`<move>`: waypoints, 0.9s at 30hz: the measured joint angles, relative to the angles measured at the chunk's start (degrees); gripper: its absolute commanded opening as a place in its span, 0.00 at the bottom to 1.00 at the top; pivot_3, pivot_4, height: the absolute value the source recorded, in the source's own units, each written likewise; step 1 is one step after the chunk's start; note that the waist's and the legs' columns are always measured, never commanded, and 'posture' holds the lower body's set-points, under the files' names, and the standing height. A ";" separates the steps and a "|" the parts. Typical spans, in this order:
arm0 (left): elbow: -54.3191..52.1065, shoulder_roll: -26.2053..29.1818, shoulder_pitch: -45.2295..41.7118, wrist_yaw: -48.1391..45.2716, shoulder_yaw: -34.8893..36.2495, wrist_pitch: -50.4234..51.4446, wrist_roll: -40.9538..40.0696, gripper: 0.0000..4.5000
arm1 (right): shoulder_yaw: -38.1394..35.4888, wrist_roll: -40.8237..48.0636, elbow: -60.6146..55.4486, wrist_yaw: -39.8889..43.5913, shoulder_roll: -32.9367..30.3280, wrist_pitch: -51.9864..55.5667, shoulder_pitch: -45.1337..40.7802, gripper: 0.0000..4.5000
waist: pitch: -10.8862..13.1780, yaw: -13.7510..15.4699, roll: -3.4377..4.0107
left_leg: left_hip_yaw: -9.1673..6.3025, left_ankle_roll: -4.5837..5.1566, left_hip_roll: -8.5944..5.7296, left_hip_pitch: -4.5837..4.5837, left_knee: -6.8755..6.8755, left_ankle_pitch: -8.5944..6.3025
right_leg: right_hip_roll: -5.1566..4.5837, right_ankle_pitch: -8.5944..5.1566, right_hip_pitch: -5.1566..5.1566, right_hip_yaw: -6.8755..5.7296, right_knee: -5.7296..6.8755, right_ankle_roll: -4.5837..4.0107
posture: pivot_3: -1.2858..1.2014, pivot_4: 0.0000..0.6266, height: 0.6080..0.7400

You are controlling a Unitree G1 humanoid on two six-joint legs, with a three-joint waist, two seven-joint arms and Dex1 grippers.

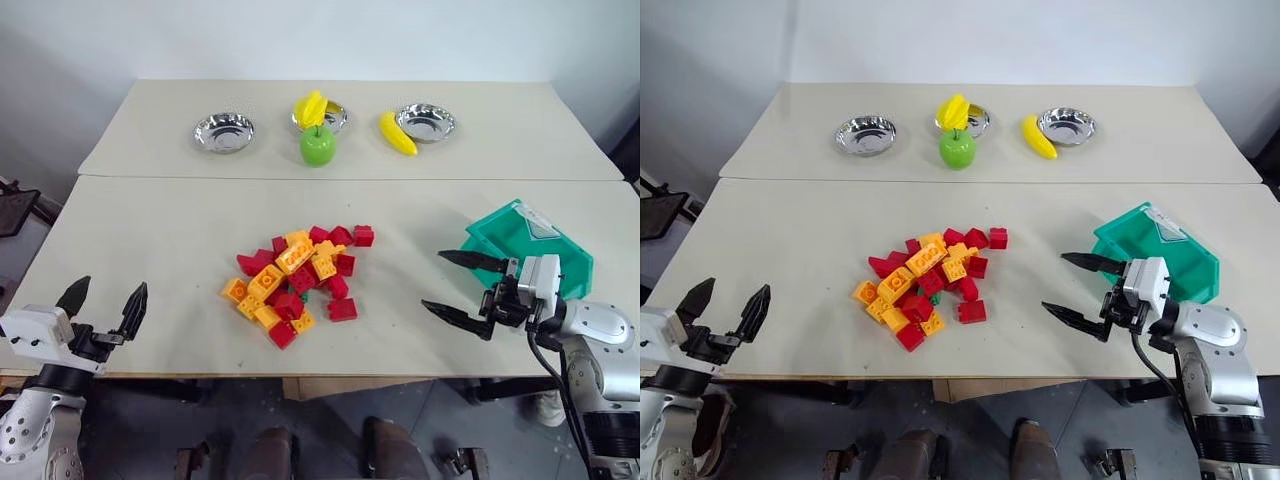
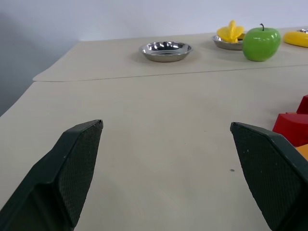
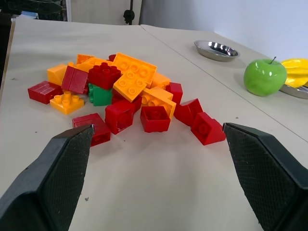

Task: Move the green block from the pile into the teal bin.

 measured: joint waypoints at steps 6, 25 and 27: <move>-0.48 0.12 0.30 -1.26 -0.18 1.34 -1.53 1.00 | 1.53 -0.73 0.00 -0.91 0.59 0.07 -0.33 0.99 | 0.00 -0.01 0.00 | 0.00 0.00 0.00 0.00 0.00 0.00 | 0.00 0.00 0.00 0.00 0.01 0.00 | 0.52 0.24 1.00; -0.02 18.06 4.74 -36.04 -8.74 -1.40 -3.08 1.00 | 24.40 -7.27 -8.32 0.82 3.56 17.33 -12.81 0.01 | 0.02 -1.37 0.05 | 0.01 -0.02 0.37 -0.04 -0.01 -0.08 | 0.07 -0.04 -0.09 -0.13 0.00 -0.12 | 0.52 0.24 1.00; 0.00 17.55 4.58 -36.03 -8.97 -1.34 -3.15 1.00 | 28.58 -9.16 -8.16 -0.09 6.58 19.40 -14.26 0.01 | 0.02 -1.49 0.05 | 0.01 -0.02 0.39 -0.04 -0.01 -0.09 | 0.07 -0.04 -0.12 -0.13 0.02 -0.12 | 0.52 0.24 1.00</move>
